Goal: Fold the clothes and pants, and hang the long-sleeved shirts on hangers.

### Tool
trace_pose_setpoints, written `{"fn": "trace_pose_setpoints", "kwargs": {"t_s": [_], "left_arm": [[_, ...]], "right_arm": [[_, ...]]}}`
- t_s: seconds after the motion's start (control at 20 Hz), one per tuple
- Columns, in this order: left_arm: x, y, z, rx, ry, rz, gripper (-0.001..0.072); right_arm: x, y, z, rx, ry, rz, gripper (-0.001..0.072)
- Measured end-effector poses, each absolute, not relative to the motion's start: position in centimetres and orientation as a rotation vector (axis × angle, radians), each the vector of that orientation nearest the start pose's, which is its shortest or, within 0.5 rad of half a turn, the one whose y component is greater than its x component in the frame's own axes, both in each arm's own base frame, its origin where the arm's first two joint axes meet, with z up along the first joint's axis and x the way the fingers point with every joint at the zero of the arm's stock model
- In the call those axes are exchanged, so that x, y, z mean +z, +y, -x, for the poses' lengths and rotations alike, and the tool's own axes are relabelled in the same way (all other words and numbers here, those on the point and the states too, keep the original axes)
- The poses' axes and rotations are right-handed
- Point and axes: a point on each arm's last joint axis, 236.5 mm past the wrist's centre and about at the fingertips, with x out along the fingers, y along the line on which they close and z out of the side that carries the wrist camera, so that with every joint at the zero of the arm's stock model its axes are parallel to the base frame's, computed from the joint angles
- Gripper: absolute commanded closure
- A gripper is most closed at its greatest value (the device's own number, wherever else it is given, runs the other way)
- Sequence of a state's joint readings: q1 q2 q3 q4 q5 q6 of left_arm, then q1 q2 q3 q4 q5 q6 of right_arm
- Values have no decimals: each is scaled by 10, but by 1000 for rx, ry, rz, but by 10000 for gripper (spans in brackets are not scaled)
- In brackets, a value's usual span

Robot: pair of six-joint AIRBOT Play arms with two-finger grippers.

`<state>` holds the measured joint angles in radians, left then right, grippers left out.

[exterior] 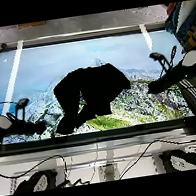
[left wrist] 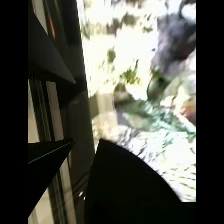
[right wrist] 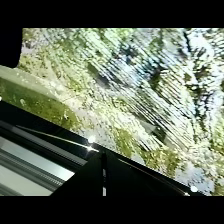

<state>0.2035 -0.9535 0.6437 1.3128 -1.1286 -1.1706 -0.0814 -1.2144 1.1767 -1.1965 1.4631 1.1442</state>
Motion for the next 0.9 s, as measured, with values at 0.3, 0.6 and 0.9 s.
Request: {"fn": "trace_pose_setpoints", "kwargs": {"t_s": [0.3,0.6,0.9], "left_arm": [[-101,-38,-243,-434,1439,136,306],[-120,-50,-250,-550,1408,116,427],[-122,-56,-260,-596,1349,86,643]], "right_arm": [[21,77,-322,573,1338,-64,690],[20,78,-329,569,1302,-68,691],[19,78,-332,564,1291,-68,691]]}}
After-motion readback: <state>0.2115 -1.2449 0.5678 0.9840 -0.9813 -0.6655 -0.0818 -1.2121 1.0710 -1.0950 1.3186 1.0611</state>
